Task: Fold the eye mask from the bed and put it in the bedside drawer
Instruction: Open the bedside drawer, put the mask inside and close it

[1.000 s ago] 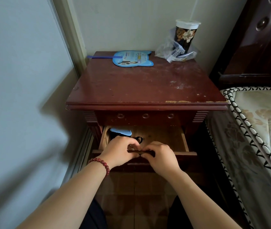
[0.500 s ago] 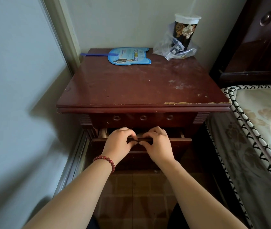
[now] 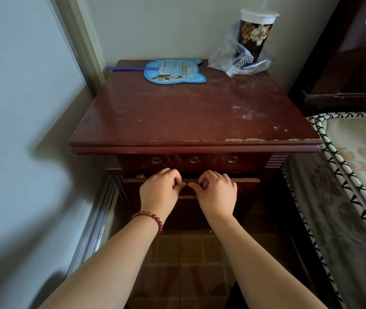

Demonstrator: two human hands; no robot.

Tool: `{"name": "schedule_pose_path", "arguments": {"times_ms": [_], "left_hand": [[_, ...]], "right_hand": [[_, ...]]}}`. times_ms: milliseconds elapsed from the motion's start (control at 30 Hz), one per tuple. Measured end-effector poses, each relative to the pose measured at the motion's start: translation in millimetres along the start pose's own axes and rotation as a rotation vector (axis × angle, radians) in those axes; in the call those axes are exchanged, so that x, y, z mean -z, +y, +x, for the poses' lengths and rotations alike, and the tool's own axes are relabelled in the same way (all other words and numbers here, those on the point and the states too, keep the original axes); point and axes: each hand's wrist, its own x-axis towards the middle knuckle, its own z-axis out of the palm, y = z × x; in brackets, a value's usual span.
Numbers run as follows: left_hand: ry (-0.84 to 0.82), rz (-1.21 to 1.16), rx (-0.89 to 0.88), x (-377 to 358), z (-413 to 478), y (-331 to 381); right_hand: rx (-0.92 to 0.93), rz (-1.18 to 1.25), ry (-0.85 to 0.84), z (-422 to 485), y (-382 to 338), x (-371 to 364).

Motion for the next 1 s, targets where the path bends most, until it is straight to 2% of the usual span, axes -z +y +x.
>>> {"name": "schedule_pose_path", "arguments": {"times_ms": [233,433,567,1000], "left_hand": [[0.039,-0.062,0.016,-6,3,-3],[-0.034,-0.079,-0.022,-16,-12,-18],[-0.096,-0.020,-0.047,-22,-20,-25],[-0.094,-0.031,-0.067,-25,-20,-26]], "right_hand": [[0.017,0.042,0.043,-2,0,-6],[-0.031,0.044,-0.110,-14,14,-16],[-0.035,0.054,-0.116,-15,16,-16],[-0.052,0.061,-0.125,-17,15,-16]]}}
